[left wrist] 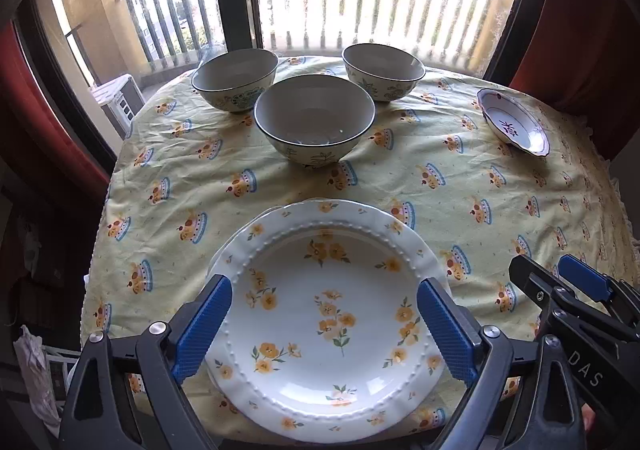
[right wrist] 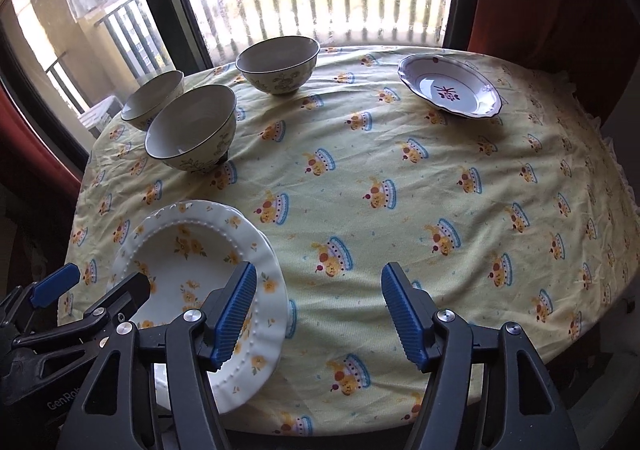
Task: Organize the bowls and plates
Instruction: 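Move both grippers toward the small red-rimmed plate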
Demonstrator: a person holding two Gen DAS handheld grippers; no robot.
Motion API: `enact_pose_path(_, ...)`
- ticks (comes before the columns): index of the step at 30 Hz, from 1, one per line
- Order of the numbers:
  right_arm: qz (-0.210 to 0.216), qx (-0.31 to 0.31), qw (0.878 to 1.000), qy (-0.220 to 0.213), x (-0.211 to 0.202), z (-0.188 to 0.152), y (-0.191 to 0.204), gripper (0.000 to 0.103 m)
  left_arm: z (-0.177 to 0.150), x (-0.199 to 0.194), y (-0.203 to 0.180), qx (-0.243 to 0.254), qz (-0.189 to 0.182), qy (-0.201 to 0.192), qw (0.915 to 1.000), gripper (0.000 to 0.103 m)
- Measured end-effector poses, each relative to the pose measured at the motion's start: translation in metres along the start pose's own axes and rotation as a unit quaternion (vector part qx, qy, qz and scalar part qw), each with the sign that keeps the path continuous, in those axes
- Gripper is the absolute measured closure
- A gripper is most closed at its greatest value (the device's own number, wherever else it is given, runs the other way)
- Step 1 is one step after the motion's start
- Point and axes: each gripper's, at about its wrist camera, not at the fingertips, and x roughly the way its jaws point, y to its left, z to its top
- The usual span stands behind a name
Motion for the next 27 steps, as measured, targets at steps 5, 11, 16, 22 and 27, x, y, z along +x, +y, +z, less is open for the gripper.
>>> enact_pose_path(5, 0.003, 0.009, 1.000, 0.004, -0.001, 0.010, -0.035, 0.034, 0.007, 0.000, -0.034, -0.001, 0.001, -0.002, 1.0000, 0.008)
enact_pose_path(11, 0.004, 0.010, 1.000, -0.005, -0.007, 0.026, -0.081, 0.034, 0.017, 0.002, -0.082, -0.002, -0.002, -0.004, 1.0000, 0.007)
enact_pose_path(16, -0.001, 0.016, 1.000, -0.009, -0.008, 0.040, -0.124, 0.028, 0.026, 0.009, -0.117, -0.007, -0.006, -0.003, 1.0000, 0.006)
enact_pose_path(22, 0.003, 0.017, 1.000, -0.008, -0.003, 0.061, -0.168, 0.022, 0.038, 0.020, -0.155, -0.020, -0.001, -0.006, 0.9998, 0.005)
enact_pose_path(27, 0.007, 0.004, 1.000, -0.010, 0.009, 0.080, -0.199, 0.022, 0.054, 0.034, -0.188, -0.021, 0.010, -0.015, 0.9996, 0.005)
